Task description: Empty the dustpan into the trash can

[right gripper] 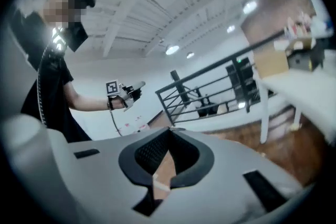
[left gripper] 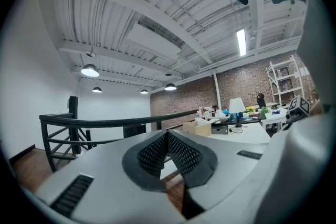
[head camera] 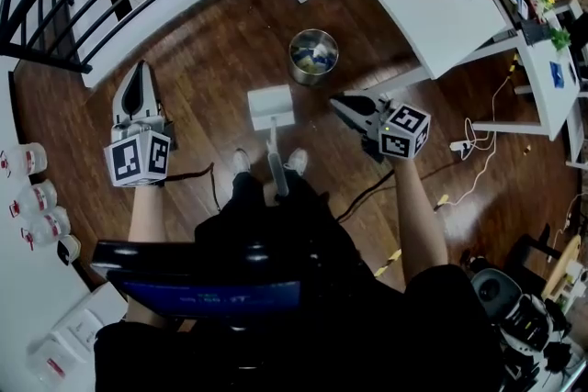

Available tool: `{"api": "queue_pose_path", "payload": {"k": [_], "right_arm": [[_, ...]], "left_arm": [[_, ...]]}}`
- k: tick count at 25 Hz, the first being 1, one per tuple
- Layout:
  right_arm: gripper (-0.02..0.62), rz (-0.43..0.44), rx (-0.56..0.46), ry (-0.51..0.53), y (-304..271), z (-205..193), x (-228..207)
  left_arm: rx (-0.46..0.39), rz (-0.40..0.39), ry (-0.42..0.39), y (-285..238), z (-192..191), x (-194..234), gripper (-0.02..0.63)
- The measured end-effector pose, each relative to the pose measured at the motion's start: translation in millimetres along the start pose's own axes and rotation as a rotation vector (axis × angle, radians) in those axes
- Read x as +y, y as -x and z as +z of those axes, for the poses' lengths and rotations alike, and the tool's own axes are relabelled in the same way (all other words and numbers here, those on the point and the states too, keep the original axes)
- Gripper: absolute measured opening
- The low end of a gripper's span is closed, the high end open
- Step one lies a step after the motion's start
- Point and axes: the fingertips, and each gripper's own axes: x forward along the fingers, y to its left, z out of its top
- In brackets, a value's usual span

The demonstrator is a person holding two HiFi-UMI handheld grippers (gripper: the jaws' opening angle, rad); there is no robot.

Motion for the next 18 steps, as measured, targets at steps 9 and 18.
{"api": "queue_pose_path", "payload": {"k": [9, 18], "right_arm": [[-0.002, -0.231, -0.154, 0.428, 41, 130, 33], [-0.002, -0.135, -0.102, 0.633, 20, 164, 150]], "left_arm": [[-0.165, -0.009, 0.018, 17, 82, -29, 0.003], [-0.291, -0.055, 0.053, 75, 132, -10, 0.003]]}}
